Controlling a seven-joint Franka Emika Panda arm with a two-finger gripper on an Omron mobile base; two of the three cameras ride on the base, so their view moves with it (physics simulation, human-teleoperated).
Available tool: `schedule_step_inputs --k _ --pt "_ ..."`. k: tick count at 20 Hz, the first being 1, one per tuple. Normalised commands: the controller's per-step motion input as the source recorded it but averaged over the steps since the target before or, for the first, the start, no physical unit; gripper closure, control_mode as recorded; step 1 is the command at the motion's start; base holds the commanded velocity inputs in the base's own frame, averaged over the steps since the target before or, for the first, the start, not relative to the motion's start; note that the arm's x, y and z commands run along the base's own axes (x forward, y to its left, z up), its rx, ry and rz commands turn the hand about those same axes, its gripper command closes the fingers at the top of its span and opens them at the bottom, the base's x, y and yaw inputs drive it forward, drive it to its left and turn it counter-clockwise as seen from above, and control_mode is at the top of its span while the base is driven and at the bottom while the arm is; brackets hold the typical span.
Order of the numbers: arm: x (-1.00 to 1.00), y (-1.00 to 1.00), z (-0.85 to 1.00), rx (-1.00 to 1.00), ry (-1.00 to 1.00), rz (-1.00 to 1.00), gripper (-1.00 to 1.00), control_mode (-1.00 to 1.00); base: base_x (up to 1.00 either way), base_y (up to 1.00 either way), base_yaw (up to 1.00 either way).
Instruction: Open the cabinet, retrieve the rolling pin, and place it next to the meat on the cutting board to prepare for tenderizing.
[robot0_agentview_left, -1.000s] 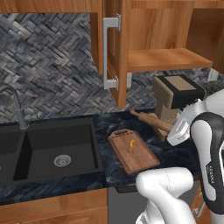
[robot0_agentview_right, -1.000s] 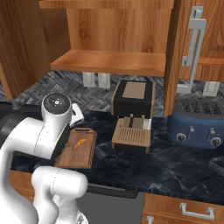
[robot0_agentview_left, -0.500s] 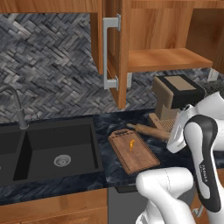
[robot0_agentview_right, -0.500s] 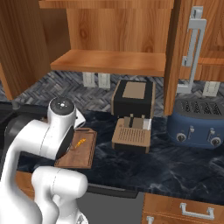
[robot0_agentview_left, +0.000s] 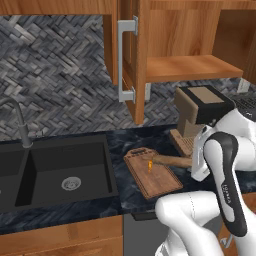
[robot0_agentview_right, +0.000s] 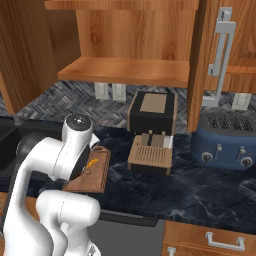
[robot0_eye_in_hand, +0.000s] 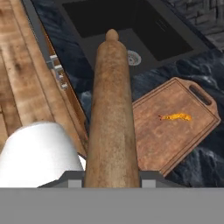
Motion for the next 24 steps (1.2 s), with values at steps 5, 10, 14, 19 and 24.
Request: schedule_step_inputs --k 5,10,14,19,24 --pt "0.16 0.05 -0.38 -0.03 0.0 0.14 1.0 -1.0 0.0 0.0 0.0" --pt "0.35 0.02 -0.27 0.0 -0.01 0.1 1.0 -1.0 0.0 0.0 0.0" --pt "0.38 0.0 -0.21 0.0 -0.04 0.07 1.0 -1.0 0.0 0.0 0.0" --pt "0.34 0.01 -0.21 -0.01 -0.02 0.03 1.0 -1.0 0.0 0.0 0.0" --pt "0.37 0.05 -0.24 -0.01 0.0 0.03 1.0 -1.0 0.0 0.0 0.0"
